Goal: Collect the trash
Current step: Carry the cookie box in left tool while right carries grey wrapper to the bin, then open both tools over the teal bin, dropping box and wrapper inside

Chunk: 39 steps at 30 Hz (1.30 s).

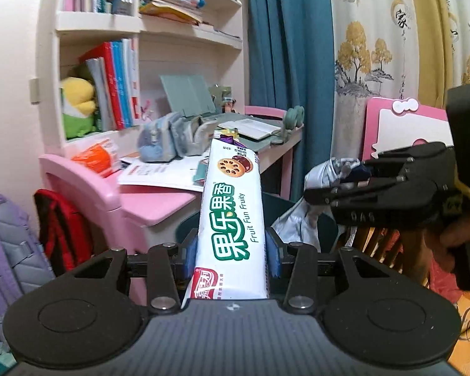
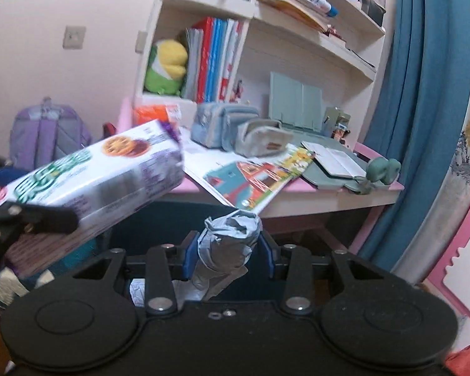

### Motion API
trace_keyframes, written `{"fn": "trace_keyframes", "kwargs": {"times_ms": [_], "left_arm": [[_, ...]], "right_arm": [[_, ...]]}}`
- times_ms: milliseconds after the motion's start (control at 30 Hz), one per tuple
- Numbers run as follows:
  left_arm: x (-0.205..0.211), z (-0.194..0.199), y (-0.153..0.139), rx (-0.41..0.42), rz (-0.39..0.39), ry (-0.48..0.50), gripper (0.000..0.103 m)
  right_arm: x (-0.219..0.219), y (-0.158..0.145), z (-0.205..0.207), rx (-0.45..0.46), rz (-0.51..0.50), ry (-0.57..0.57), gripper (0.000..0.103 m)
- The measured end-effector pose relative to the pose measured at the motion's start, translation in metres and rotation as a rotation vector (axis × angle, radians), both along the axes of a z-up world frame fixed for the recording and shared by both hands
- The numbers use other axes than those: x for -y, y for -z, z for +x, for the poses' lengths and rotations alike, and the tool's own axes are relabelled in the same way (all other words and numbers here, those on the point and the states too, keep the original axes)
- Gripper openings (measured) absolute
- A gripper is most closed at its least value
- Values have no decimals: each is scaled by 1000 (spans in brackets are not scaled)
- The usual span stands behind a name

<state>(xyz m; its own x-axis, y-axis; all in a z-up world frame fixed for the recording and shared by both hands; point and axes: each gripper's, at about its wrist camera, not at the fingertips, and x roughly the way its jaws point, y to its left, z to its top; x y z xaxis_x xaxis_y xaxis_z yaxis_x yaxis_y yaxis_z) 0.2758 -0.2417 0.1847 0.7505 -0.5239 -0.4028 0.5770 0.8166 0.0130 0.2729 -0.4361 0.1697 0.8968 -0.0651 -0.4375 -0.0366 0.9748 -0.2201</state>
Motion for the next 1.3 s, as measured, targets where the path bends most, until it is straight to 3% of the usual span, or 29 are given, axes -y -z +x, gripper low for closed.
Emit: {"fn": "trace_keyframes", "kwargs": {"times_ms": [133,367,767,1067,1200,1300], "left_arm": [[28,25,5,-17,8,-1,42],[66,69,30,-134,45,2,42],[96,113,72,-268,146,2,42],[102,120,87,-315,187,-8,43],[100,117,85,-302,181,-19,56],[96,114,81,-288,168,-23,58]], "right_arm": [[6,14,17,-63,-40,-11,38],[8,35,46,-197,-87,-47,38],[2,61,71,-403,-135,-103,42],[1,66,67,-424,-184,-111,51],[5,65,64,-420,-173,-103,52],[7,62,60,-414,-162,-98,53]]}}
